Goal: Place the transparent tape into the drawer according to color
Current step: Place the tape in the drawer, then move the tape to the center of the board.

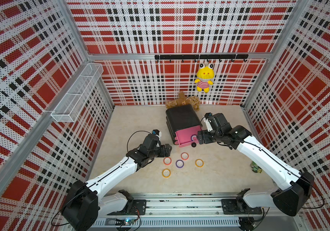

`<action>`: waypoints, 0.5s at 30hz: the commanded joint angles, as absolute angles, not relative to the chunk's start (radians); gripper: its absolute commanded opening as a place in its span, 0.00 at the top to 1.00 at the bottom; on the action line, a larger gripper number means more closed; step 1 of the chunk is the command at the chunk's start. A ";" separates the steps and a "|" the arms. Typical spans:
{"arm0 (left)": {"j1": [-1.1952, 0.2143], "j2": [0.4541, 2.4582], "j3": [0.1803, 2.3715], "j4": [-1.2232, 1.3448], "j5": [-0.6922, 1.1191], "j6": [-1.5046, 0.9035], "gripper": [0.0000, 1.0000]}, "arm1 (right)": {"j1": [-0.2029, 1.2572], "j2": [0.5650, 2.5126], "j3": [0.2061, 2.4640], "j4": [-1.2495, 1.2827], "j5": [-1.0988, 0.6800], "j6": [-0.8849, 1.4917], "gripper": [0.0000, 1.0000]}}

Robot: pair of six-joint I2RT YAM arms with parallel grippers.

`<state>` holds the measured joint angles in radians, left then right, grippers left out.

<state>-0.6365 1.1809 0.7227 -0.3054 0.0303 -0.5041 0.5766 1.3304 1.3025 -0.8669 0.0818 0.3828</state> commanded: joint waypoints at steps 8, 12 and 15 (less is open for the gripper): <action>-0.887 1.289 0.800 -0.460 -0.174 -0.447 0.11 | 0.509 1.227 1.227 -0.851 0.034 0.380 0.08; -0.957 1.366 0.836 -0.460 -0.229 -0.427 0.11 | 0.492 1.196 1.214 -0.852 0.029 0.377 0.07; -0.997 1.439 0.866 -0.461 -0.259 -0.416 0.11 | 0.476 1.177 1.210 -0.860 0.027 0.374 0.07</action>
